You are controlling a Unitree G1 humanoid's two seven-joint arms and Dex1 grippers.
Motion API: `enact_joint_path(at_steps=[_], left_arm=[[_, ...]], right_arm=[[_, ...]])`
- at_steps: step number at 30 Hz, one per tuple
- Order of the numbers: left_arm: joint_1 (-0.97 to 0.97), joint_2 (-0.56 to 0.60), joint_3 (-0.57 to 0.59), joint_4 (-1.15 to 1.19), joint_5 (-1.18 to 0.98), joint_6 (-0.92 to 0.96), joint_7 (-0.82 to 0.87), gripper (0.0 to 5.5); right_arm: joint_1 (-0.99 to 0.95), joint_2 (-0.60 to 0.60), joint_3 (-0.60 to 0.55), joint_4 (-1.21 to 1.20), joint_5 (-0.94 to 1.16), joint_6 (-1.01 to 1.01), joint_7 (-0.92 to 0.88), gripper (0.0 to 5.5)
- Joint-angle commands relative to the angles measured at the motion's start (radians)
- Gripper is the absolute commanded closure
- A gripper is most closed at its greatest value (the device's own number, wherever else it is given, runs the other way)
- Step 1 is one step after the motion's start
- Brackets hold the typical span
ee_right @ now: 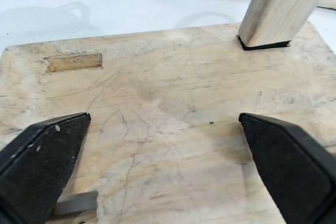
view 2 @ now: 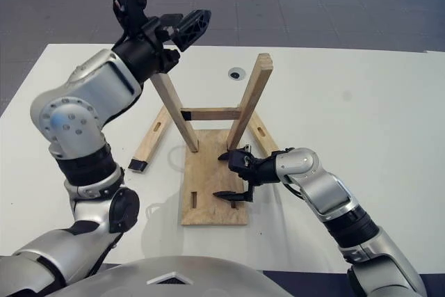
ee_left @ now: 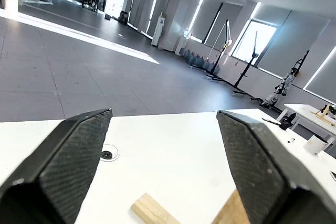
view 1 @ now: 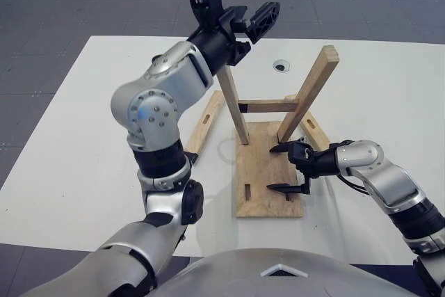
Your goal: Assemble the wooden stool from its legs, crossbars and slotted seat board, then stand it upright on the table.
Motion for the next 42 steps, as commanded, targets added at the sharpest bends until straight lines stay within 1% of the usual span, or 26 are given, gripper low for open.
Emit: enact_joint_path(at_steps=[1, 4, 6, 10, 12, 15, 18, 22, 25, 29, 31, 34, 36, 39, 42], left_arm=[[0.125, -0.030, -0.002, 0.167, 0.022, 0.046, 0.030, 1.78], [-0.084, -0.022, 0.091, 0.216, -0.037, -0.022, 0.043, 1.78], [-0.158, -0.014, 0.122, 0.234, -0.070, -0.029, 0.048, 1.78], [-0.174, 0.002, 0.141, 0.257, -0.081, -0.021, 0.063, 1.78], [-0.180, -0.003, 0.147, 0.223, -0.113, 0.006, 0.074, 1.78], [-0.269, 0.001, 0.184, 0.182, -0.185, 0.020, 0.099, 1.78], [-0.488, 0.092, 0.270, 0.192, -0.266, -0.022, 0.122, 1.78], [-0.607, 0.185, 0.333, 0.222, -0.309, -0.043, 0.165, 1.78], [-0.606, 0.197, 0.352, 0.205, -0.349, -0.026, 0.224, 1.78], [-0.545, 0.196, 0.363, 0.148, -0.414, 0.001, 0.316, 1.78], [-0.501, 0.206, 0.371, 0.119, -0.433, -0.004, 0.358, 1.78], [-0.444, 0.246, 0.394, 0.097, -0.450, -0.017, 0.395, 1.78], [-0.415, 0.277, 0.402, 0.091, -0.460, -0.023, 0.404, 1.78], [-0.399, 0.287, 0.394, 0.091, -0.477, -0.049, 0.415, 1.78], [-0.397, 0.288, 0.383, 0.079, -0.505, -0.063, 0.436, 1.78]], right_arm=[[0.082, -0.048, 0.073, 0.065, -0.112, 0.082, -0.036, 0.28], [0.085, -0.044, 0.078, 0.064, -0.113, 0.083, -0.042, 0.28], [0.087, -0.043, 0.080, 0.057, -0.111, 0.088, -0.046, 0.28], [0.085, -0.036, 0.084, 0.043, -0.105, 0.096, -0.049, 0.28], [0.086, -0.038, 0.083, 0.042, -0.104, 0.096, -0.048, 0.28], [0.083, -0.036, 0.085, 0.055, -0.102, 0.099, -0.044, 0.28], [-0.016, 0.034, 0.062, 0.202, -0.073, 0.119, -0.036, 0.28], [-0.167, 0.129, 0.025, 0.411, -0.056, 0.103, -0.034, 0.28], [-0.244, 0.177, 0.018, 0.520, -0.067, 0.071, -0.035, 0.28], [-0.294, 0.210, 0.014, 0.589, -0.082, 0.042, -0.029, 0.28], [-0.290, 0.208, 0.006, 0.557, -0.076, 0.054, -0.025, 0.28], [-0.266, 0.179, -0.003, 0.411, -0.035, 0.121, 0.019, 0.28], [-0.283, 0.167, -0.008, 0.328, -0.001, 0.182, 0.066, 0.28], [-0.331, 0.192, -0.010, 0.326, -0.006, 0.208, 0.073, 0.28], [-0.334, 0.209, 0.004, 0.347, -0.033, 0.197, 0.068, 0.28]])
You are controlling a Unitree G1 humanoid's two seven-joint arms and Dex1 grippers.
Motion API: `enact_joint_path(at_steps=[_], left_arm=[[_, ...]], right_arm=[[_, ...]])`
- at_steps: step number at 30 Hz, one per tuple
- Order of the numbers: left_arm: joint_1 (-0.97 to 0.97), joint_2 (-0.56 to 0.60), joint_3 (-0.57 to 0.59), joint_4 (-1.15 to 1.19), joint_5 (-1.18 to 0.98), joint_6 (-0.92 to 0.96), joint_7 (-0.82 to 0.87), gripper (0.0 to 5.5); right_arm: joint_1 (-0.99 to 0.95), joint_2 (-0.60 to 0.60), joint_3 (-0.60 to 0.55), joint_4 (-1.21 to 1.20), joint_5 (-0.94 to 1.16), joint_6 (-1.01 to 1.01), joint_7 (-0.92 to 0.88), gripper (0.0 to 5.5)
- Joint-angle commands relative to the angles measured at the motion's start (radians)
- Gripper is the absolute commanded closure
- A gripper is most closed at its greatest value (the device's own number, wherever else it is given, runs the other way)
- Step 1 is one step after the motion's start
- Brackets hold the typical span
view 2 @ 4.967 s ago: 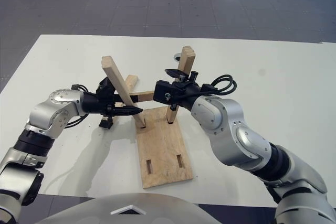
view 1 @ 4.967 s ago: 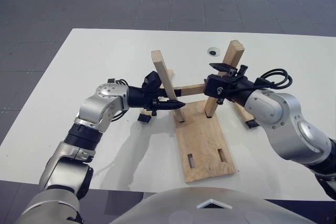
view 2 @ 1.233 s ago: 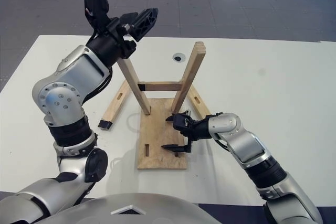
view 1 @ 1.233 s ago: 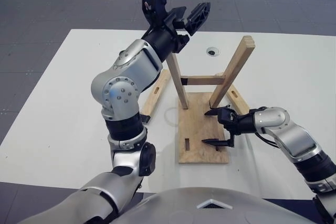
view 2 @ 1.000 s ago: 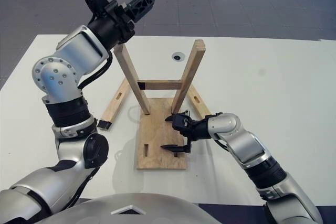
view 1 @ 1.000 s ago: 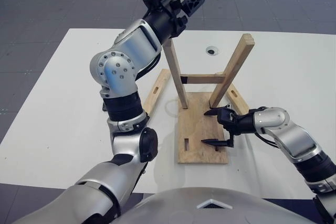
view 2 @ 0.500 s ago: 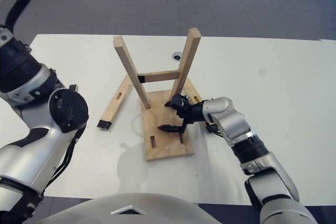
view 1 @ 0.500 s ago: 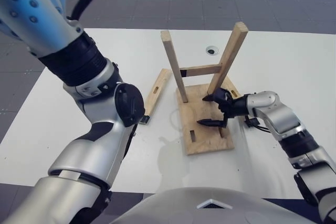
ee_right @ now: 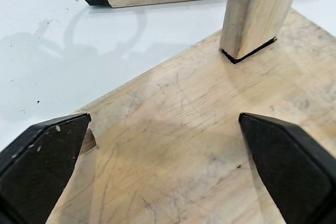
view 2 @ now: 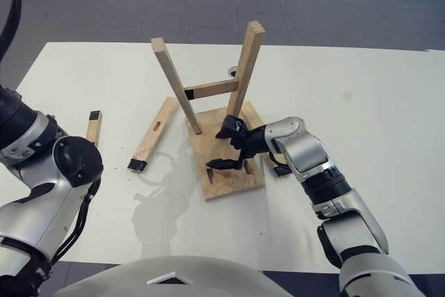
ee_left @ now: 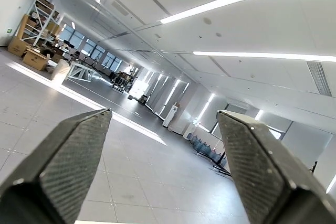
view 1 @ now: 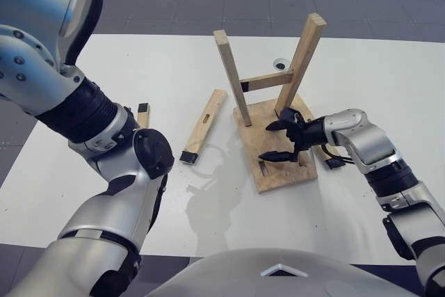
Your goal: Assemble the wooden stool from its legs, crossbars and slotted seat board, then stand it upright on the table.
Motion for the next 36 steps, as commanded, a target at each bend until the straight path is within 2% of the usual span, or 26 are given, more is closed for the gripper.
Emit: enact_joint_path(at_steps=[1, 5, 8, 15, 21, 28, 36], left_arm=[[0.007, 0.007, -0.028, -0.015, -0.038, -0.019, 0.035, 1.78], [0.089, 0.075, -0.051, -0.037, -0.008, 0.000, 0.030, 1.78], [0.222, 0.133, -0.064, -0.066, 0.057, -0.007, 0.008, 1.78], [0.765, 0.215, -0.145, -0.162, 0.275, -0.001, -0.082, 1.78], [1.049, 0.209, -0.225, -0.062, 0.442, -0.078, -0.208, 1.82], [1.127, 0.219, -0.282, 0.155, 0.582, -0.199, -0.373, 1.82], [1.080, 0.194, -0.344, 0.369, 0.680, -0.313, -0.509, 1.82]], right_arm=[[-0.007, 0.009, 0.026, 0.013, -0.026, -0.002, 0.007, 0.28], [0.040, -0.081, 0.014, -0.055, -0.044, -0.039, 0.044, 0.28], [0.052, -0.082, -0.050, -0.137, -0.016, 0.001, -0.004, 0.28], [0.011, 0.022, -0.319, -0.505, 0.171, 0.327, -0.245, 0.28], [-0.018, 0.119, -0.500, -0.721, 0.375, 0.617, -0.416, 0.03], [-0.078, 0.214, -0.575, -0.802, 0.487, 0.747, -0.569, 0.03], [-0.109, 0.238, -0.597, -0.797, 0.536, 0.768, -0.664, 0.03]])
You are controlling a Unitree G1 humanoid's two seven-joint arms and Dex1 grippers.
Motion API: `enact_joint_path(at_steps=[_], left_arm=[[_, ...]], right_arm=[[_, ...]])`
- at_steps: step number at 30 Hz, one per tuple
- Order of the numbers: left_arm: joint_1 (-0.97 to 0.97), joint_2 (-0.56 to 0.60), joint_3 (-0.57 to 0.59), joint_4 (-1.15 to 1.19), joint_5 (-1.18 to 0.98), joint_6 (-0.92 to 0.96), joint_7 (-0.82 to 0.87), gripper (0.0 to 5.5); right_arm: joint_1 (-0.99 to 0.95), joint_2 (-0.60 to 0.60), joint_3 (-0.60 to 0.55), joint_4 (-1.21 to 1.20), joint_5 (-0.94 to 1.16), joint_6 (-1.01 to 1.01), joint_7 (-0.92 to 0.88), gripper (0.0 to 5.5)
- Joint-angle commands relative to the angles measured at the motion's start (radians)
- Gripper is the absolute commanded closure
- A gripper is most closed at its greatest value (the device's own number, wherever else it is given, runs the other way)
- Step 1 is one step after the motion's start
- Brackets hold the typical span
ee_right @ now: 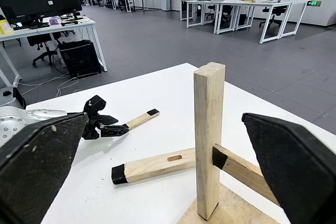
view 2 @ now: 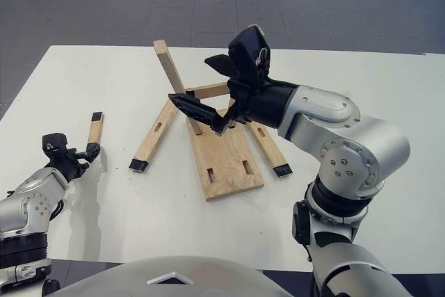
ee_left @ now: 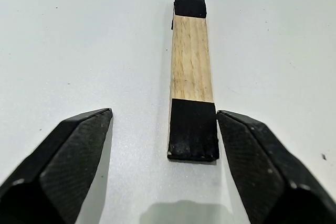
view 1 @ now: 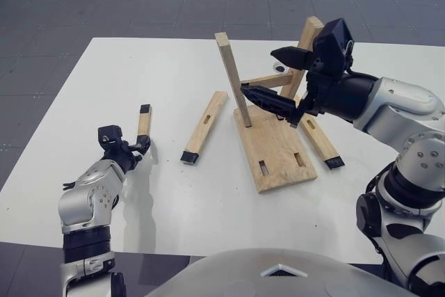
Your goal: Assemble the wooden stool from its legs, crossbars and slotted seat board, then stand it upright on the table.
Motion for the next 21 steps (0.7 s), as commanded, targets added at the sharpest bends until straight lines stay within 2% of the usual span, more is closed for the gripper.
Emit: enact_joint_path(at_steps=[1, 4, 16, 19, 21], left_arm=[[-0.025, -0.032, -0.059, 0.168, 0.047, -0.012, -0.063, 1.90], [-0.045, -0.047, -0.082, 0.222, 0.066, -0.027, -0.103, 2.42], [0.083, -0.097, -0.097, 0.278, 0.109, -0.056, -0.155, 4.12], [0.097, -0.118, -0.091, 0.276, 0.107, -0.079, -0.141, 4.19], [0.069, -0.137, -0.028, 0.204, 0.078, -0.105, -0.091, 4.19]], right_arm=[[-0.036, 0.010, -0.017, 0.002, 0.025, 0.014, -0.043, 0.01], [-0.061, 0.006, -0.032, 0.009, 0.035, 0.016, -0.067, 0.00], [-0.279, 0.012, -0.134, 0.111, 0.087, 0.025, -0.191, 0.00], [-0.317, 0.022, -0.168, 0.152, 0.066, 0.007, -0.244, 0.00], [-0.345, 0.031, -0.190, 0.198, 0.042, -0.016, -0.290, 0.00]])
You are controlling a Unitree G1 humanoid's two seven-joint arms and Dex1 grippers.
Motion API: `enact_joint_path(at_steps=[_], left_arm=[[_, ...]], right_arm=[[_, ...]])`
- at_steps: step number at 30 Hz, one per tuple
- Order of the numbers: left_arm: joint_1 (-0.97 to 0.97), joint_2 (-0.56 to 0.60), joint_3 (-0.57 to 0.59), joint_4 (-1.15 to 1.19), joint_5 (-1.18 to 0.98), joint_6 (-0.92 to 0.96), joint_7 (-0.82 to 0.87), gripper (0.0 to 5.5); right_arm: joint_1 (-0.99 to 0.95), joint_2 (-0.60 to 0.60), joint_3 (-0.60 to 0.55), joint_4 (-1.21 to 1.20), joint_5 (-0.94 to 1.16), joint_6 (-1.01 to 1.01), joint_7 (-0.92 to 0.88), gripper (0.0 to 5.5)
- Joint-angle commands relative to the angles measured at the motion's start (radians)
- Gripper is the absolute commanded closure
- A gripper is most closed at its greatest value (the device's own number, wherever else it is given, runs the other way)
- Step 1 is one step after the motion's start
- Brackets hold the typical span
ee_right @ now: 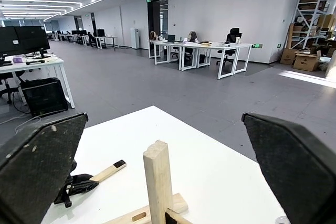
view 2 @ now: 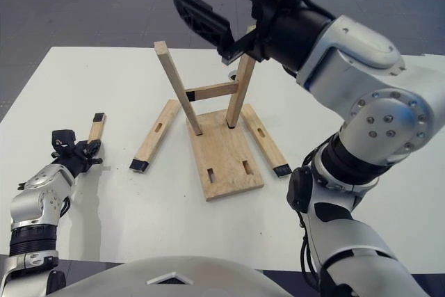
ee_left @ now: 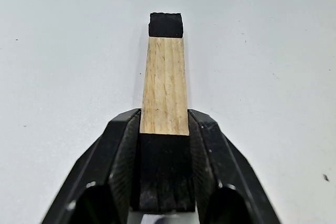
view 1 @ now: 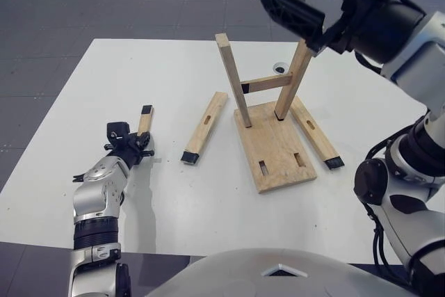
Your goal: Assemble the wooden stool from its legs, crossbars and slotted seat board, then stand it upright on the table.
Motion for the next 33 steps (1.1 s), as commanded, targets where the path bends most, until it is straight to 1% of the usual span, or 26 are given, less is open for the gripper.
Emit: enact_joint_path(at_steps=[1, 4, 6, 8, 10, 14, 17, 21, 24, 28, 29, 33], left_arm=[[0.079, -0.107, 0.041, -0.014, -0.025, 0.071, 0.078, 4.19], [-0.116, -0.074, 0.102, -0.315, -0.005, 0.039, 0.209, 4.19], [-0.288, -0.035, 0.085, -0.484, 0.004, 0.081, 0.259, 4.19], [-0.458, -0.017, 0.016, -0.598, -0.001, 0.141, 0.266, 4.19], [-0.566, -0.016, -0.049, -0.657, -0.003, 0.181, 0.255, 4.19], [-0.715, -0.078, -0.131, -0.733, -0.062, 0.263, 0.242, 4.19], [-0.745, -0.093, -0.159, -0.749, -0.088, 0.288, 0.215, 4.19], [-0.775, -0.111, -0.175, -0.768, -0.123, 0.315, 0.195, 4.19], [-0.756, -0.139, -0.200, -0.792, -0.140, 0.335, 0.199, 4.19], [-0.736, -0.170, -0.223, -0.818, -0.150, 0.351, 0.206, 4.19], [-0.728, -0.176, -0.226, -0.820, -0.151, 0.352, 0.205, 4.19], [-0.732, -0.189, -0.229, -0.822, -0.146, 0.370, 0.211, 4.19]], right_arm=[[-0.075, 0.026, -0.053, 0.085, -0.042, -0.043, -0.090, 0.00], [-0.157, 0.075, -0.133, 0.196, -0.035, -0.046, -0.167, 0.00], [-0.227, 0.118, -0.190, 0.272, 0.007, -0.024, -0.199, 0.00], [-0.300, 0.167, -0.241, 0.347, 0.073, 0.012, -0.212, 0.00], [-0.340, 0.195, -0.263, 0.392, 0.122, 0.038, -0.217, 0.00], [-0.385, 0.226, -0.284, 0.457, 0.207, 0.052, -0.231, 0.00], [-0.415, 0.237, -0.296, 0.500, 0.274, 0.049, -0.240, 0.00], [-0.429, 0.219, -0.283, 0.536, 0.325, 0.033, -0.257, 0.00], [-0.443, 0.178, -0.265, 0.604, 0.325, 0.002, -0.225, 0.00], [-0.414, 0.137, -0.211, 0.668, 0.300, -0.054, -0.156, 0.00], [-0.406, 0.138, -0.205, 0.679, 0.302, -0.069, -0.149, 0.26], [-0.392, 0.155, -0.209, 0.714, 0.344, -0.096, -0.141, 0.89]])
